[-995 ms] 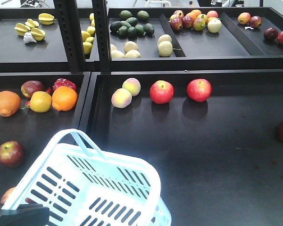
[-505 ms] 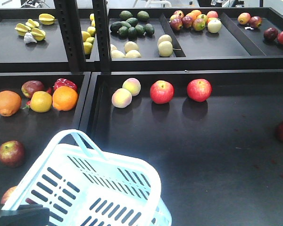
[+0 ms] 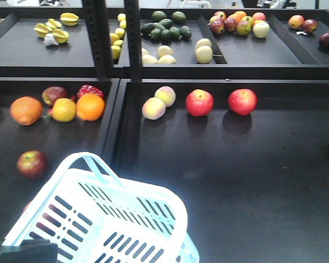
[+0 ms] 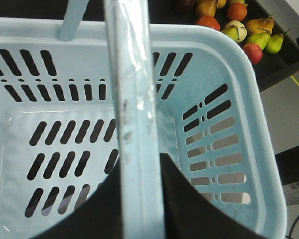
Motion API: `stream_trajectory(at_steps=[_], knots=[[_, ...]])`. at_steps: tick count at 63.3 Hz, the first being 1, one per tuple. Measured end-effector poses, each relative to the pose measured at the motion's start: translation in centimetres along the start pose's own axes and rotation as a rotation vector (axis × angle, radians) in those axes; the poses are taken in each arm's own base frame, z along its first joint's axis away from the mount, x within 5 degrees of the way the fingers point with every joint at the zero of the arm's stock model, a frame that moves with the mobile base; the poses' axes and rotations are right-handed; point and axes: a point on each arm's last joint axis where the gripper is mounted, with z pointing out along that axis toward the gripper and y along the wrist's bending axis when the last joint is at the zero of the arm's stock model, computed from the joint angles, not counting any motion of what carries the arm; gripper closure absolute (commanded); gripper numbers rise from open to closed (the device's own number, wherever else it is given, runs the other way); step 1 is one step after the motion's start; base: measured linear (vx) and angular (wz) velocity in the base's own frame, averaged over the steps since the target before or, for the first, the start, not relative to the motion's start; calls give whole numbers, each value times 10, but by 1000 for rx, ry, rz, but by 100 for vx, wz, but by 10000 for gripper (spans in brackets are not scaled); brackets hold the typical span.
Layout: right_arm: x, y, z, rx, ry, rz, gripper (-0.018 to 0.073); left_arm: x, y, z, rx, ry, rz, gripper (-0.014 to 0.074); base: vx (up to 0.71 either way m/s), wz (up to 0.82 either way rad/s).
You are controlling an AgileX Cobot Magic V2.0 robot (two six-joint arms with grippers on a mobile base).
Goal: Pick three apples into basket with both arms
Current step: 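Drive the base away from the table holding the basket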
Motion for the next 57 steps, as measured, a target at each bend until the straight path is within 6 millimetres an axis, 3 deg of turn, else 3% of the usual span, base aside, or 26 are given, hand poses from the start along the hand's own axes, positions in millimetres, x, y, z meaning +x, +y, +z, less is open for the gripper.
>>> stream_trajectory(at_steps=[20, 57], knots=[[0, 0, 0, 0, 0, 0, 561, 0, 0, 0, 0, 0, 0, 603, -11, 31], [0, 0, 0, 0, 0, 0, 561, 0, 0, 0, 0, 0, 0, 603, -14, 53]])
